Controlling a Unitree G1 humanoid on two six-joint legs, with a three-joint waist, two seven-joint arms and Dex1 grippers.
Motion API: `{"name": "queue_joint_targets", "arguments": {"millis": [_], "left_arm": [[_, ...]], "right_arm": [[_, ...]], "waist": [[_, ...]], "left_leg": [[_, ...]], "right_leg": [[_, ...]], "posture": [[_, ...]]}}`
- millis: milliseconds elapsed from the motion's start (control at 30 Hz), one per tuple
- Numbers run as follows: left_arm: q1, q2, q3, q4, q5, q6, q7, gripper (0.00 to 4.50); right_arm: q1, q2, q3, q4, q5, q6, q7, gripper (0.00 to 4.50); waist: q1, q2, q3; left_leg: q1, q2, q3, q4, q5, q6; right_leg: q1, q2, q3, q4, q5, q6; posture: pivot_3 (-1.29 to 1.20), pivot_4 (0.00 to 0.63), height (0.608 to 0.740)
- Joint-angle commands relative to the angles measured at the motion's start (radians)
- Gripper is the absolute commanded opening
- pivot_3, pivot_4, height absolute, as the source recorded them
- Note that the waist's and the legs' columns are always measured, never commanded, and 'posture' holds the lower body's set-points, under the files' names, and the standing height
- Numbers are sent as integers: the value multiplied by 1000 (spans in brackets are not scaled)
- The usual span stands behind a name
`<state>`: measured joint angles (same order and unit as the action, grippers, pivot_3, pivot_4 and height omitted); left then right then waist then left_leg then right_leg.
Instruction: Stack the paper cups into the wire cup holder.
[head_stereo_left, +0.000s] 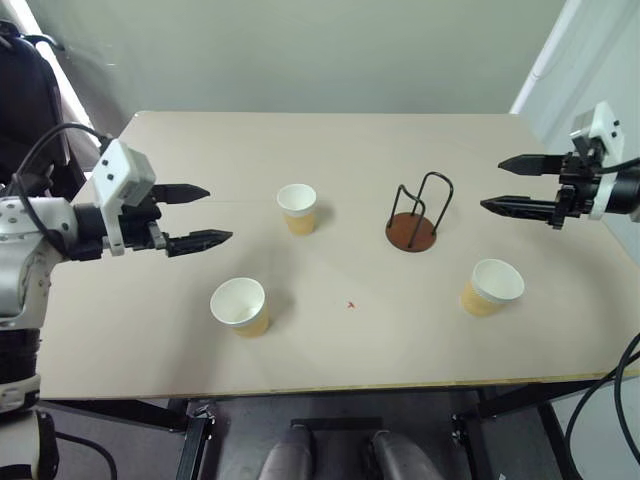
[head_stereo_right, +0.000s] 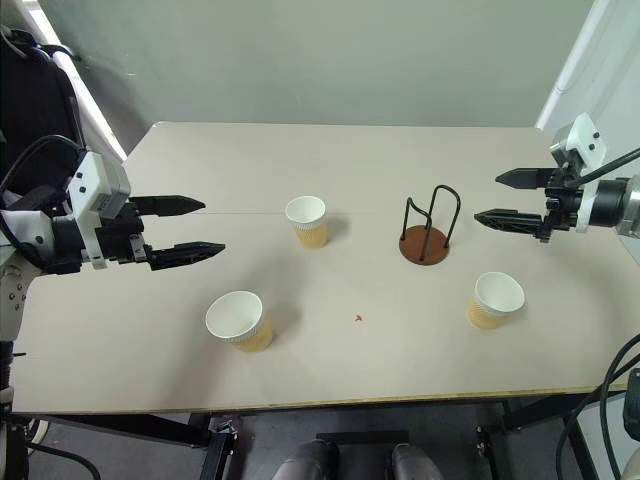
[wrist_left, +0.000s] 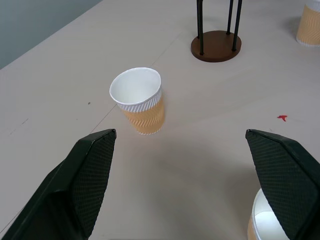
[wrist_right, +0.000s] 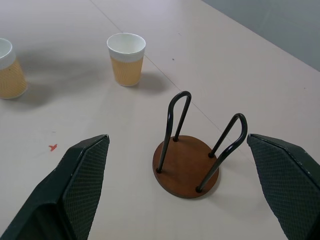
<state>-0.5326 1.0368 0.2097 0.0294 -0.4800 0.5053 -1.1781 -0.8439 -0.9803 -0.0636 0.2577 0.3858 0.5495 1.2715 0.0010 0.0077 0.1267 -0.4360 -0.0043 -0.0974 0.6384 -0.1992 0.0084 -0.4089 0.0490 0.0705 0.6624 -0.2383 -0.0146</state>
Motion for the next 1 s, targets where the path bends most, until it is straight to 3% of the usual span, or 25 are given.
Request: {"name": "queue_joint_targets", "arguments": {"millis": [33, 200, 533, 1000], "left_arm": [[-15, 16, 21, -22, -10, -1, -4, 4440], [-38, 9, 30, -1, -9, -3, 17, 4440], [-29, -3, 29, -24, -21, 1, 15, 4440], [28, -13, 100, -131, -119, 41, 30, 4440]], "right_arm": [[-36, -15, -21, -4, -22, -27, -28, 4500], [-62, -18, -26, 27, -31, -28, -37, 4500], [-190, 257, 46, 28, -71, 294, -384, 4500], [-157, 322, 121, 14, -84, 379, -406, 4500]], "waist": [[0, 0, 0], [0, 0, 0], [-10, 1, 0], [1, 0, 0]], "left_leg": [[0, 0, 0, 0, 0, 0], [0, 0, 0, 0, 0, 0], [1, 1, 0, 0, 1, 0], [0, 1, 0, -2, 2, -2]], "right_leg": [[0, 0, 0, 0, 0, 0], [0, 0, 0, 0, 0, 0], [-1, 0, 0, 1, 0, 0], [-3, 0, -1, 2, 0, -1]], "posture": [[0, 150, 740], [0, 150, 740], [0, 150, 740], [0, 150, 740]]}}
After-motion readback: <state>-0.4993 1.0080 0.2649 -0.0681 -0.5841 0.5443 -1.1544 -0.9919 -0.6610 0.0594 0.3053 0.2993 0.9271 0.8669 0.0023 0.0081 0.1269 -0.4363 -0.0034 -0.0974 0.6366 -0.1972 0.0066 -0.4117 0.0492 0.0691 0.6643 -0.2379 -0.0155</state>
